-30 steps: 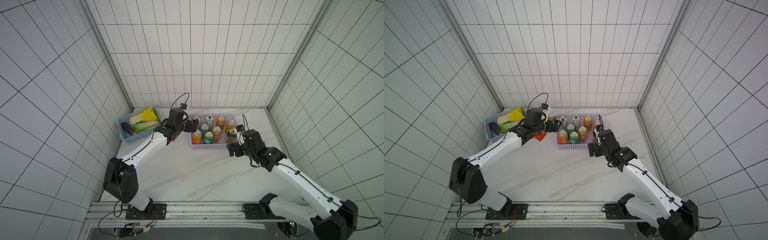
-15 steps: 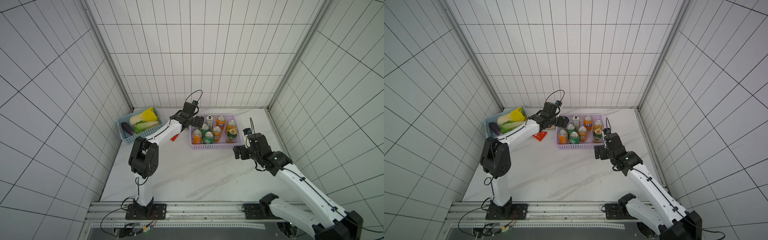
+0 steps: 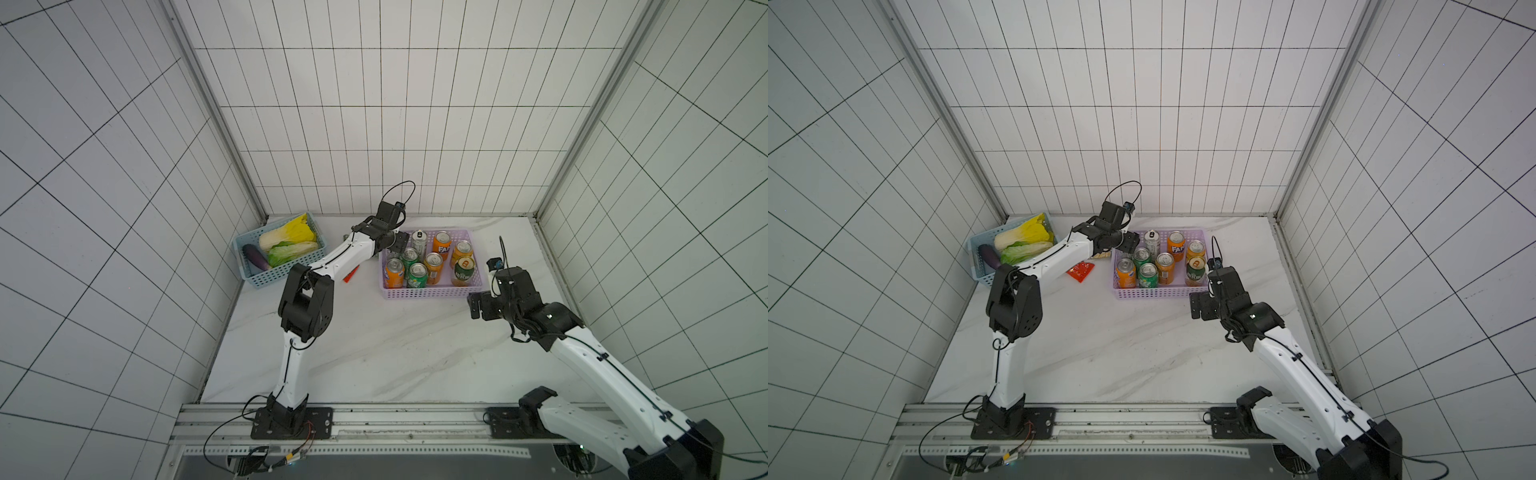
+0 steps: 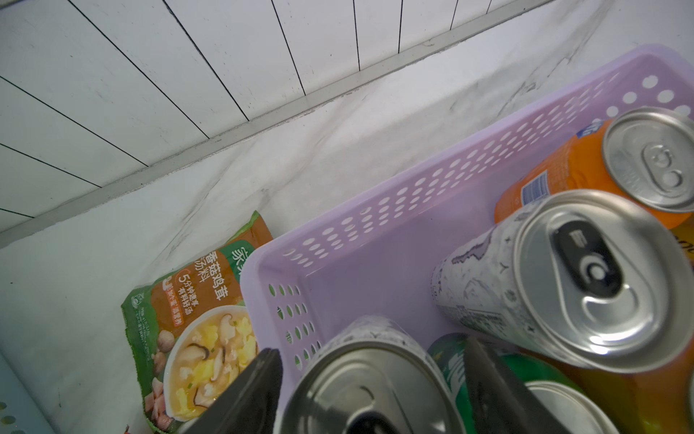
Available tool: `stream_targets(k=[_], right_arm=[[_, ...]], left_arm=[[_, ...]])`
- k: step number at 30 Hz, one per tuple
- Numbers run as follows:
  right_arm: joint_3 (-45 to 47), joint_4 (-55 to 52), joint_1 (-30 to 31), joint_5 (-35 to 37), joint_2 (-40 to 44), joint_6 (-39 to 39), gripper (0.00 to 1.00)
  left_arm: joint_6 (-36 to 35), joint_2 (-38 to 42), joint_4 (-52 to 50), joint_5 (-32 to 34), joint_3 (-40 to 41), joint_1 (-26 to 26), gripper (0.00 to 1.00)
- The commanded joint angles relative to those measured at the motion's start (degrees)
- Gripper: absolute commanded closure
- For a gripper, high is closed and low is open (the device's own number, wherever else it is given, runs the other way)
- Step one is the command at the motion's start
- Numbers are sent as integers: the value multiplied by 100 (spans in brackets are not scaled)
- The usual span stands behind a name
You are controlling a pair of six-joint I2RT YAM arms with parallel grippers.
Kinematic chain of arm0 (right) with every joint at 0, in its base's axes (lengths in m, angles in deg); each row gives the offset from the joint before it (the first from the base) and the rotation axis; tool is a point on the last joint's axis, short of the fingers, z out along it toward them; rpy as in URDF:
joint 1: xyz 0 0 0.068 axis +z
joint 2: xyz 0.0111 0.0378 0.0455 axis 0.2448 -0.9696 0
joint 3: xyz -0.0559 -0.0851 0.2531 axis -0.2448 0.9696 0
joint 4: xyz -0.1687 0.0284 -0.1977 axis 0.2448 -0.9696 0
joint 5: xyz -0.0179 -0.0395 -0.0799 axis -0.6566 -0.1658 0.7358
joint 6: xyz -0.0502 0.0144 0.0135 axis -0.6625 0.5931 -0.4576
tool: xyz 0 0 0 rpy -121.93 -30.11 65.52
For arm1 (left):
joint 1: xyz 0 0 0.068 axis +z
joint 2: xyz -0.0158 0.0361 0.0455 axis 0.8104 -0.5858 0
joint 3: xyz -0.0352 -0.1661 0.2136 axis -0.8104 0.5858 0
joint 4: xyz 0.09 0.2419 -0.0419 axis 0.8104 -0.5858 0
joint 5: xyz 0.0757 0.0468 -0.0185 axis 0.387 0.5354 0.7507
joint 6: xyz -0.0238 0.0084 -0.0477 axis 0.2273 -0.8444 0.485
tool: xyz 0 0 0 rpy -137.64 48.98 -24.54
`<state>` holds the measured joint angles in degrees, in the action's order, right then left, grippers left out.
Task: Take out the drinks from the basket
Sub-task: Pick up the drink from the basket.
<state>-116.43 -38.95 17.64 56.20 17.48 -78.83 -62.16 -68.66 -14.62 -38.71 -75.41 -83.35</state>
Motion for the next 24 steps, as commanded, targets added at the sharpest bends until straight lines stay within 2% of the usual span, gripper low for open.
stream_targets(k=[1,7,24], right_arm=[[147,-72,-74,141,-51,27,0],[173,32,-93,123,-100,36,0],[266,86,-124,167,-54,62,0]], left_arm=[[-57,-126,-163,-53,-180,-39,32],[-83,-110,-226,-25,-204,-34,49],[5,696,-45,181,-36,-51,54]])
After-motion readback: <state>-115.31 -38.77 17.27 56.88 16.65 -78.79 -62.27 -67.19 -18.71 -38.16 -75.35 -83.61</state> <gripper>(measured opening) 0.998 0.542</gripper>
